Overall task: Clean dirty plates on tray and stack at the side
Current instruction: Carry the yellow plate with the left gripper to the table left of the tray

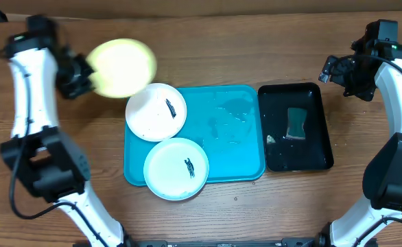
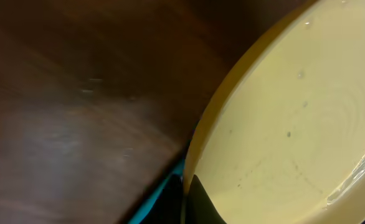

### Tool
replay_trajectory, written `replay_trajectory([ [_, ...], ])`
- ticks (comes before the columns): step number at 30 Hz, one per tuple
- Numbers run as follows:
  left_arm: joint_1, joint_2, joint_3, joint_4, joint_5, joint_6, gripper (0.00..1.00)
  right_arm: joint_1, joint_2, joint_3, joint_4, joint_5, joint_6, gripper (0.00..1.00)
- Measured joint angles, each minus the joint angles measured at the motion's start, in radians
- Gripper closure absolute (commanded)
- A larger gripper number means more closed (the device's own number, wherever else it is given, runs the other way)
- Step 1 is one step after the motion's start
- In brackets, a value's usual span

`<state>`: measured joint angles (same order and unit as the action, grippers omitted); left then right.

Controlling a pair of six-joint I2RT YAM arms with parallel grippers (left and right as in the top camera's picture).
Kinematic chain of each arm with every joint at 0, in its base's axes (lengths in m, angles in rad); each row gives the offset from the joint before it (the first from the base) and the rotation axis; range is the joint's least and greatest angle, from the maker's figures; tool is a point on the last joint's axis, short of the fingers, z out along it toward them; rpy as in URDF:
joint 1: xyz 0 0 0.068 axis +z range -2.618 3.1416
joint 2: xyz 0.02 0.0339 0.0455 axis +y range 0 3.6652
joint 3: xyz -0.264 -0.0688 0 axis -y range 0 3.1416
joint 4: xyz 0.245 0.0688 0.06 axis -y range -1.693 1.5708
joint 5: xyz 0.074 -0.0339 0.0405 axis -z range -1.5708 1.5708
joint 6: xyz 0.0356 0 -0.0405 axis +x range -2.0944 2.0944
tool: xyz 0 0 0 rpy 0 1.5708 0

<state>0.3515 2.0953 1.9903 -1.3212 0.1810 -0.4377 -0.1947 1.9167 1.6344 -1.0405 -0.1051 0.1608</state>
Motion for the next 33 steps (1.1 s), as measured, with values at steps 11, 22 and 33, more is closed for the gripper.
replay_trajectory([
  [11, 0.29, 0.0, -0.205, 0.121, -0.264, 0.0, 0.96, 0.0, 0.0, 0.0, 0.0, 0.001, 0.0, 0.0],
  [22, 0.248, 0.0, -0.365, 0.235, -0.203, 0.012, 0.96, 0.0, 0.0, 0.0, 0.0, 0.001, 0.0, 0.0],
  [33, 0.193, 0.002, -0.276, 0.021, -0.103, 0.064, 0.44, 0.0, 0.0, 0.0, 0.0, 0.0, 0.0, 0.0],
])
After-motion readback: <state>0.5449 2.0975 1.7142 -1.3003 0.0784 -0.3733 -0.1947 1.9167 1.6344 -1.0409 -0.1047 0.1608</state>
